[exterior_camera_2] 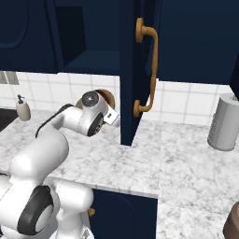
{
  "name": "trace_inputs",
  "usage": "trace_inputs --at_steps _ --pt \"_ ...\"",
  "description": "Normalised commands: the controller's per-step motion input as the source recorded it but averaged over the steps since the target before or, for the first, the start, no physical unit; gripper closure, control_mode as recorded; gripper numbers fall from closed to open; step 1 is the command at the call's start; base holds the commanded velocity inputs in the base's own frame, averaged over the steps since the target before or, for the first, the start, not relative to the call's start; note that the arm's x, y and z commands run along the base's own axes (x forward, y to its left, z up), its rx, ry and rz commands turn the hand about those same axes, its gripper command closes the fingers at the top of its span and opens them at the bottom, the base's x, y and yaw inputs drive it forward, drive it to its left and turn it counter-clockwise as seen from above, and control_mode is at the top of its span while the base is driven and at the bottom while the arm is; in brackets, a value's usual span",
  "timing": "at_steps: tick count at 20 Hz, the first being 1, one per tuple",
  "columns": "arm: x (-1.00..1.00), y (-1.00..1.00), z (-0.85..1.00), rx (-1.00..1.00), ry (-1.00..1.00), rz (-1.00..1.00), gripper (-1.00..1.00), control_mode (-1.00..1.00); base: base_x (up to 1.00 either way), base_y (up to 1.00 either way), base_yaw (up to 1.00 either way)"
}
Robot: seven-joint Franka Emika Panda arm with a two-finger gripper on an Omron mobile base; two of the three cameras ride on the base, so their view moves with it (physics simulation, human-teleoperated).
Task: Pick up the bowls on the counter and stack them on top of one another in the open cabinet. Place the smaller bowl on top of the larger bowl.
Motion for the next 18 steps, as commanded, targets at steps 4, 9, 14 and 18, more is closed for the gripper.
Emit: trace_inputs --at_steps 4,9,14,18 --pt "-0.91 -0.08 1.0 0.17 -0.13 -0.03 1.0 -1.0 0.0 0.0 0.0" --pt "-0.55 -0.01 1.0 0.18 -0.14 -0.02 1.0 -1.0 0.0 0.0 0.0" --pt "-0.1 0.0 1.0 0.12 -0.17 -0.05 1.0 -1.0 0.0 0.0 0.0" --pt "0.44 -0.07 1.0 0.12 -0.05 -0.11 1.0 -1.0 0.0 0.0 0.0"
